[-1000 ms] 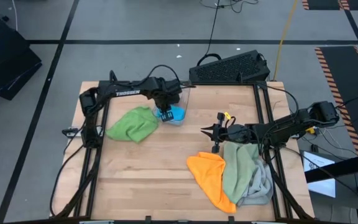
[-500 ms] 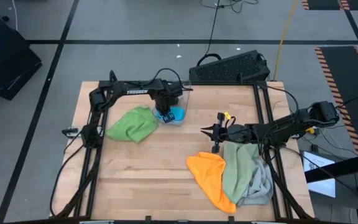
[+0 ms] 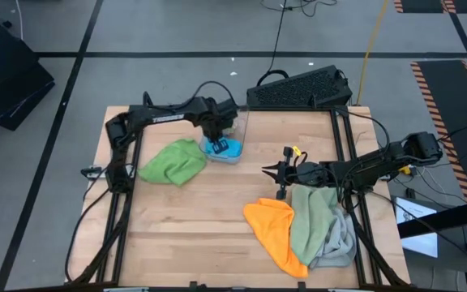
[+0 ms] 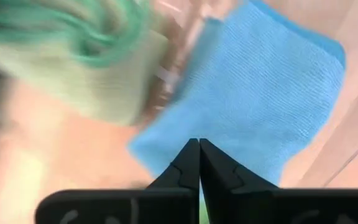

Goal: Fold microfiber towels
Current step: Put the folded blue towel into the transparent bin, then adjust the light green towel into the transparent bin

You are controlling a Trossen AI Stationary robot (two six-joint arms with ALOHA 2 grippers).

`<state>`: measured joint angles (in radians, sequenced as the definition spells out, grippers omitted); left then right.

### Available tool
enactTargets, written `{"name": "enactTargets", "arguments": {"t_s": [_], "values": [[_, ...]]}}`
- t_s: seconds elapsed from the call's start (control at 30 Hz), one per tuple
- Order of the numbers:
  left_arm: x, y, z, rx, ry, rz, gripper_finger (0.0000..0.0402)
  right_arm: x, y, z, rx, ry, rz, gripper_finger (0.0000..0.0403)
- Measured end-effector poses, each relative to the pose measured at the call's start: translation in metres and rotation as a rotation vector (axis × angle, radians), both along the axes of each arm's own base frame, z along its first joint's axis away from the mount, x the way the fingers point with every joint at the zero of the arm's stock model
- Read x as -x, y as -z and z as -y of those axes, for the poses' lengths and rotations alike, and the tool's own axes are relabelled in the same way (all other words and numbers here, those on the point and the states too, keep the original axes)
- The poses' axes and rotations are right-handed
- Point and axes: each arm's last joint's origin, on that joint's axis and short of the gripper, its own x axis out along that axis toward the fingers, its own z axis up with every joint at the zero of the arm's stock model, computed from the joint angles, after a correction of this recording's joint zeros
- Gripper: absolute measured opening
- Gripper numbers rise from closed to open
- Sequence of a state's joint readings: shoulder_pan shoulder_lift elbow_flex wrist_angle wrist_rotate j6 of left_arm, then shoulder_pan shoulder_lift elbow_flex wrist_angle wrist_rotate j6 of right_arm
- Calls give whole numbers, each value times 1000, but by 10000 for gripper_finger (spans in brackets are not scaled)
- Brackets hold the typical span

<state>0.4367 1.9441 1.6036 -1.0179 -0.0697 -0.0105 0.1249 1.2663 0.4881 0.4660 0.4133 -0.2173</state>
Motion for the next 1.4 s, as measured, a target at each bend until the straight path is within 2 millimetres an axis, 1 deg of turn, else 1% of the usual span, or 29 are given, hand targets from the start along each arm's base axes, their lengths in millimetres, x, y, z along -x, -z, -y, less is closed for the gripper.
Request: {"name": "enactTargets", "arguments": {"t_s": [0.1, 0.17, 0.2, 0.33, 0.43, 0.53, 0.77, 0.9, 1.0, 1.1, 1.17, 1.27, 1.4], "values": [[1, -17, -9, -155, -47, 48, 3, 0, 0, 0, 0, 0, 0, 33], [5, -21, -23, -195, -88, 82, 4, 0, 0, 0, 0, 0, 0, 33], [6, -20, -30, -198, -107, 96, 3, 0, 0, 0, 0, 0, 0, 33], [9, 0, -57, -178, -181, 98, 3, 0, 0, 0, 0, 0, 0, 33], [6, 9, -68, -160, -170, 134, 2, 0, 0, 0, 0, 0, 0, 33], [-1, 22, -71, -143, -131, 149, 4, 0, 0, 0, 0, 0, 1, 33], [-10, 52, -76, -116, -121, 114, 4, 0, 0, 0, 0, 0, -1, 33], [-12, 54, -75, -113, -114, 115, 6, 0, 0, 0, 0, 0, -3, 33], [-13, 49, -71, -115, -107, 125, 2, 0, 0, 0, -1, 0, -4, 33], [-11, 36, -66, -106, -99, 147, 10, 0, 0, 0, -6, 2, -3, 33], [-10, 28, -62, -110, -102, 153, 26, 0, 0, 0, -6, 2, -2, 33], [-6, 13, -55, -123, -112, 161, 61, 0, 0, 0, -15, 6, 1, 33], [3, -20, -39, -141, -84, 192, 106, 0, 0, 0, -48, 18, 12, 33]]}}
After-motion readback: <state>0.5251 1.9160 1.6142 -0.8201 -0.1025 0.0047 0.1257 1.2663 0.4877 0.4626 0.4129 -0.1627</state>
